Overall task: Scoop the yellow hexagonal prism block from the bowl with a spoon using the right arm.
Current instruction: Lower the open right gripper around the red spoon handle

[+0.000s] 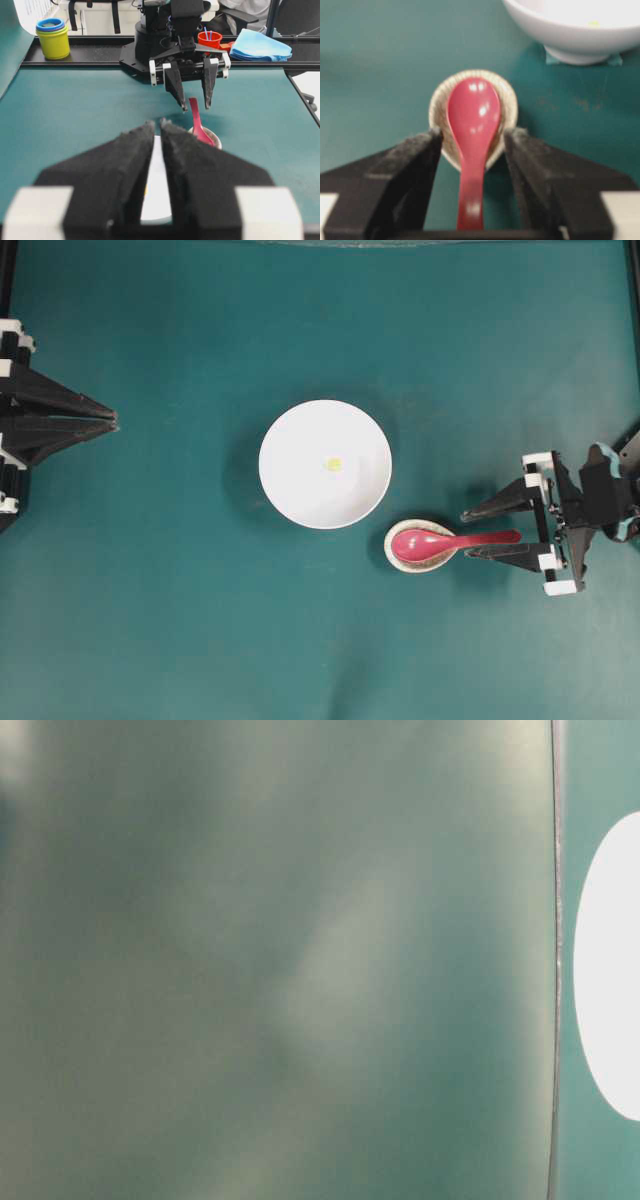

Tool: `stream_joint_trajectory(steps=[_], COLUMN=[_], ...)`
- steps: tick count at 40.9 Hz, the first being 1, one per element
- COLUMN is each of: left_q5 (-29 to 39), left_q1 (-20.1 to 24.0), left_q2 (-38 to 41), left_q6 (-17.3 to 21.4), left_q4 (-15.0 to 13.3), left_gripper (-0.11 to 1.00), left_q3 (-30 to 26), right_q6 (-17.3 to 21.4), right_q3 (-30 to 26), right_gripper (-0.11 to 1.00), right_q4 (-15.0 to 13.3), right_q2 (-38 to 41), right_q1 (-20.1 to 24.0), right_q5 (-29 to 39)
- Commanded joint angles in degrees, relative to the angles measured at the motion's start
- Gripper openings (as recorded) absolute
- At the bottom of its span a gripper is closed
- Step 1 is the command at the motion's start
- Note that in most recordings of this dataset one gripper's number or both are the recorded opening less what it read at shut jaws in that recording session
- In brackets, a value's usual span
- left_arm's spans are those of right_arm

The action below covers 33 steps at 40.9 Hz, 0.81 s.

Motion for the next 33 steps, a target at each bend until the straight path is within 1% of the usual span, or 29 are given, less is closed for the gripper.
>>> stream_joint_trajectory(steps=[1,6,13,23,33], left_q5=[-0.7,-0.8,-0.7,-0.7,-0.7], left_q1=[0.1,0.1,0.1,0.1,0.1], left_q2=[0.4,0.4,0.4,0.4,0.4], left_q6=[0.1,0.1,0.1,0.1,0.1], left_q4=[0.2,0.2,0.2,0.2,0.2], left_gripper=[0.14,0.14,0.14,0.14,0.14], left_q3=[-1.0,-1.0,-1.1,-1.1,-1.1], right_q6=[0.4,0.9,0.9,1.0,1.0], right_q3=[-0.7,-1.0,-1.2,-0.8,-0.7], right_gripper=[0.58,0.58,0.58,0.58,0.58], right_q4=[1.2,2.3,2.5,3.6,3.6], right_q2=[1.0,2.9,4.5,4.7,4.7], right_q1=[1.1,2.5,4.0,4.0,3.9], right_q5=[-1.3,-1.5,-2.9,-2.0,-0.2])
